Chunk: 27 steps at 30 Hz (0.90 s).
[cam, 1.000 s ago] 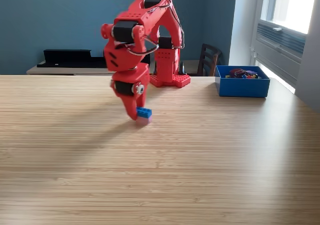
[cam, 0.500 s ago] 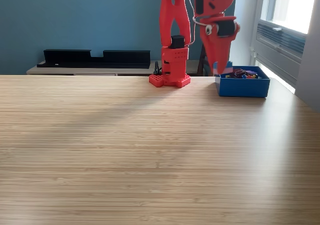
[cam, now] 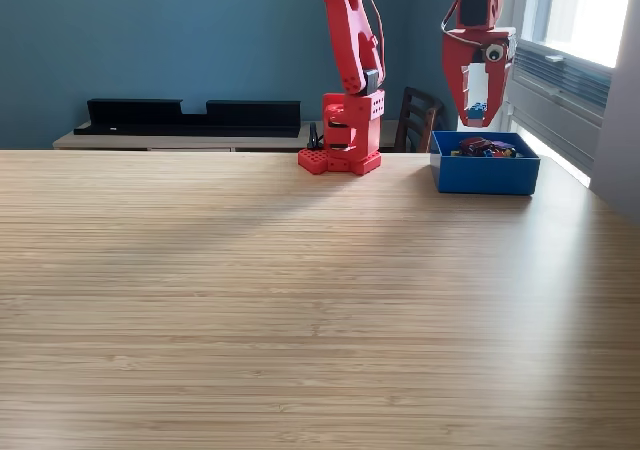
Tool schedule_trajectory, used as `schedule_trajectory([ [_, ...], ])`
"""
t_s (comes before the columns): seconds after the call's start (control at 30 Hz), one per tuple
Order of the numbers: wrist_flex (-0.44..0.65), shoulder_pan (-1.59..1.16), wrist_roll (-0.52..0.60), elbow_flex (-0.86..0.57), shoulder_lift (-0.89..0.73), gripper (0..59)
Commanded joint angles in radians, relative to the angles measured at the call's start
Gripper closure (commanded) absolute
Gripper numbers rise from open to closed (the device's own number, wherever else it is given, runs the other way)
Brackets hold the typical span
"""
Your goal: Grasp a lego block and put it in the bin.
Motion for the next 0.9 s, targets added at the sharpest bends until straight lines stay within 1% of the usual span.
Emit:
schedule_trajectory([
  [0.03, -0.009, -0.069, -0.028, 0.006, 0.063, 58.5],
  [0.1, -0.026, -0.080, -0.040, 0.023, 0.063, 58.3],
  [0.17, -0.051, -0.089, -0.060, 0.044, 0.063, 55.2],
  [0.27, -0.086, -0.112, -0.098, 0.084, 0.063, 45.5],
  [0.37, -0.097, -0.137, -0.130, 0.104, 0.063, 38.3],
  [0.47, -0.097, -0.135, -0.150, 0.112, 0.063, 34.6],
  [0.57, -0.097, -0.123, -0.163, 0.109, 0.063, 33.6],
  [0.63, -0.097, -0.100, -0.166, 0.094, 0.063, 34.9],
  [0.7, -0.097, -0.063, -0.166, 0.072, 0.063, 38.1],
  [0.73, -0.097, -0.035, -0.163, 0.055, 0.063, 40.9],
  [0.8, -0.098, 0.035, -0.140, 0.014, 0.063, 48.7],
  [0.9, -0.101, 0.181, -0.081, -0.052, 0.063, 58.5],
])
